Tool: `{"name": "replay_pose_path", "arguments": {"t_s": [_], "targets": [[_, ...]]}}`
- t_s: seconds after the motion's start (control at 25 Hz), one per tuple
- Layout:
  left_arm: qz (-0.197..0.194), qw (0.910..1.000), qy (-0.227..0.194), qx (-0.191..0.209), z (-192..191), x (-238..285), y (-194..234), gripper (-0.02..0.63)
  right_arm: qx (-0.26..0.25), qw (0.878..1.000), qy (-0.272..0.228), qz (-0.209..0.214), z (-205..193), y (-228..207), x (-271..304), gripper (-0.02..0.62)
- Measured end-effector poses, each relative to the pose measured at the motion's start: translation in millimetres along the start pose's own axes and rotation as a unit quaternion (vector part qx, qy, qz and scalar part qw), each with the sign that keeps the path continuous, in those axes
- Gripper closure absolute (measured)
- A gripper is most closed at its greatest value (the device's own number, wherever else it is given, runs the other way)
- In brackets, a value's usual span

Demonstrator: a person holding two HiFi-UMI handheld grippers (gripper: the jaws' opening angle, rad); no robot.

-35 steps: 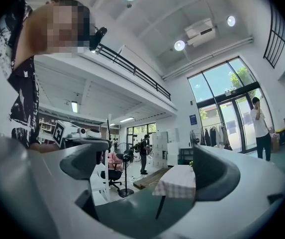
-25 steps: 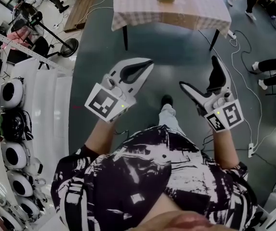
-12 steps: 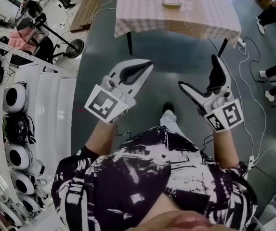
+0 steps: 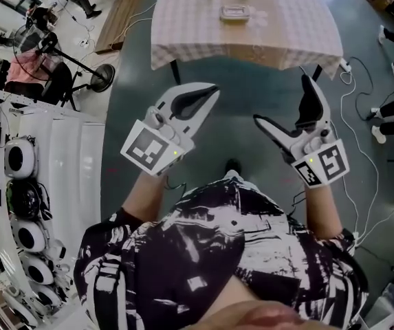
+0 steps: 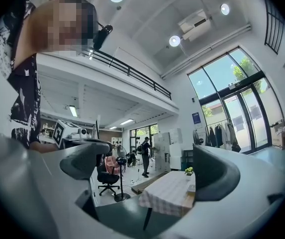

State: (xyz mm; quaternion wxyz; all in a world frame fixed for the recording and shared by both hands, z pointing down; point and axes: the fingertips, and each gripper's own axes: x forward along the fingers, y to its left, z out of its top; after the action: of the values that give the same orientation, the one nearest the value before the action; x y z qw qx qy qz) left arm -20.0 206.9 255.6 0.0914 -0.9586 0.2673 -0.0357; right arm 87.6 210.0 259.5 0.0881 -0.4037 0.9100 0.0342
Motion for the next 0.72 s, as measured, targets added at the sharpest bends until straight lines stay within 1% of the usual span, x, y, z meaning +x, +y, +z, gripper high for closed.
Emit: {"name": "replay_pose_path", "arguments": {"t_s": [0.16,0.36,0.56,0.72], "targets": [[-0.002,1.0,0.009,-0.001,-5,32,17,0.606,0.001,1.0,0.001,0.003,2,-36,15,0.02],[0.0,0.9997,0.022,-0.009,-16,55,38,0.606,0.008,1.0,0.007,0.008,-7,-62,31,0.02],[-0.002,0.9997,0.02,-0.012,-27,67,67,0.606,0.009,1.0,0.014,0.005,-21,-78,56,0.02],[-0.011,0.9998,0.009,-0.014,-36,85,104,0.606,0.001,1.0,0.022,-0.003,-28,-100,86,0.02]]}}
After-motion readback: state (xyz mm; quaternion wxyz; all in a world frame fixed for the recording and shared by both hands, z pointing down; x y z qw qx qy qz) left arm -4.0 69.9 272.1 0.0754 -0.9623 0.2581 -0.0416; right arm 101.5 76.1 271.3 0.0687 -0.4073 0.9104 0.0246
